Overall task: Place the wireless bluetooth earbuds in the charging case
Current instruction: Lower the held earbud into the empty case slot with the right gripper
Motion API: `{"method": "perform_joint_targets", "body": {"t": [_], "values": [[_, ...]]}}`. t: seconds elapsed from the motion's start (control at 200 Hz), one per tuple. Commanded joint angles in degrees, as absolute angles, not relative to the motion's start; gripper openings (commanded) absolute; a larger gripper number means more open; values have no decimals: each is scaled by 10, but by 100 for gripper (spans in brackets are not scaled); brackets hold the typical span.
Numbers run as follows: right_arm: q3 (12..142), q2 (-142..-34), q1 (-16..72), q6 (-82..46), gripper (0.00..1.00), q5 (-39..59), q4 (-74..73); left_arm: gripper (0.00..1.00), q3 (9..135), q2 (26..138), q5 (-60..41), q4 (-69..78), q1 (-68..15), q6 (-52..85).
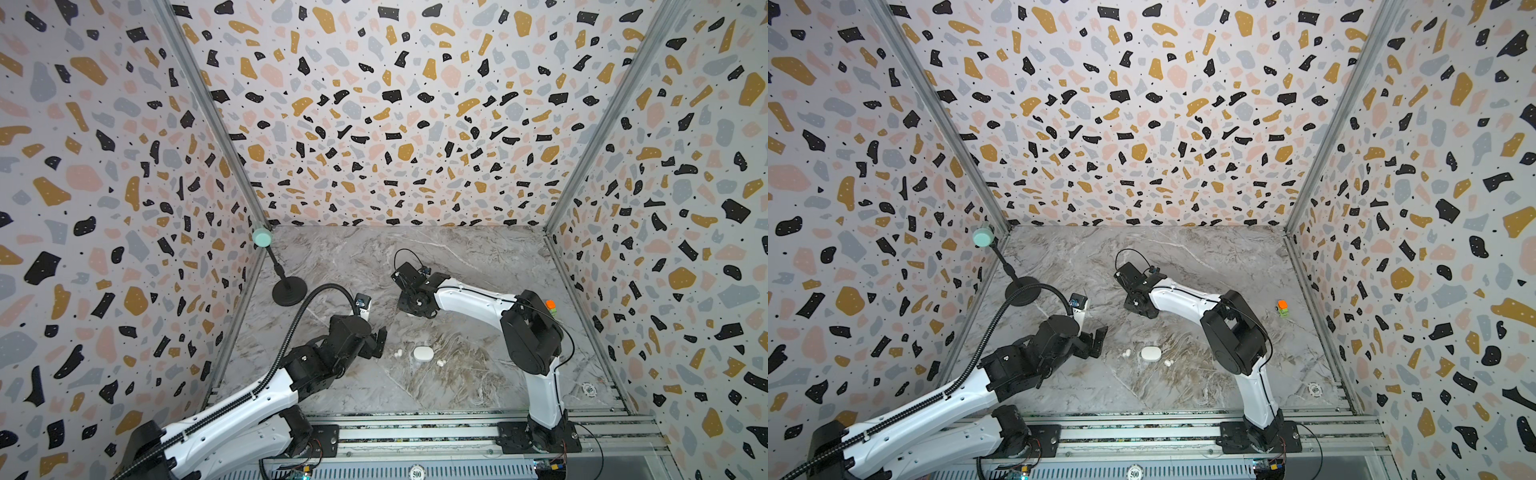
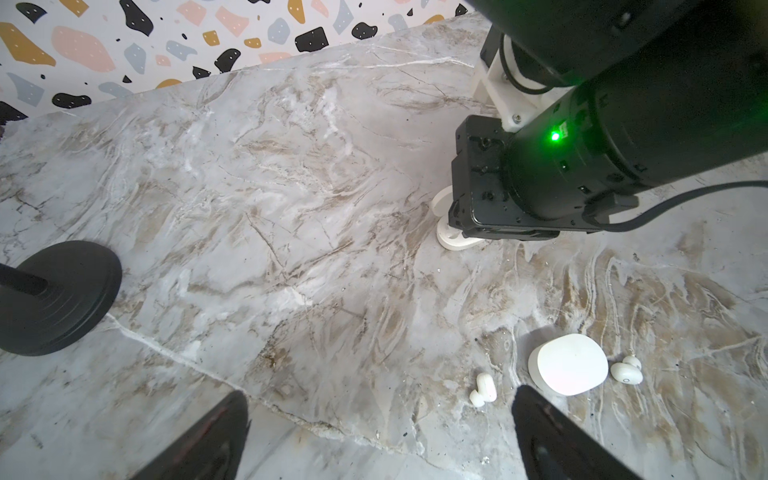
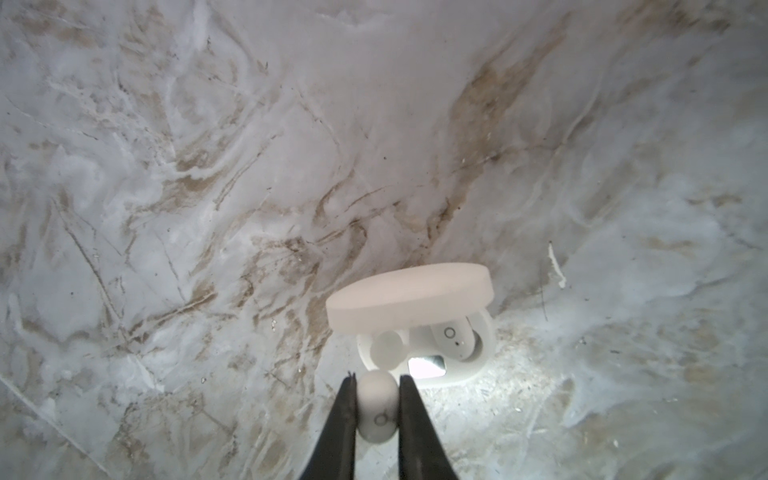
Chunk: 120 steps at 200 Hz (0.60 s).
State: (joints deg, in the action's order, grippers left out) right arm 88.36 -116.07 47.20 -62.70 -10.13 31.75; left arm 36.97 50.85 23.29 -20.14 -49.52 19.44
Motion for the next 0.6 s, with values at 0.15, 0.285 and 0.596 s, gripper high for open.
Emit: {"method": "perform_joint_targets", "body": {"t": [0.15, 0.285, 0.596], "values": [[893, -1151, 468, -618, 14, -107, 329, 100, 363, 510, 224, -181, -494, 185], [893, -1154, 468, -617, 14, -106, 328, 100, 362, 511, 223, -181, -493, 185], [895, -1163, 465, -614, 14, -103, 327, 100, 362, 511, 221, -181, -493, 185]]}}
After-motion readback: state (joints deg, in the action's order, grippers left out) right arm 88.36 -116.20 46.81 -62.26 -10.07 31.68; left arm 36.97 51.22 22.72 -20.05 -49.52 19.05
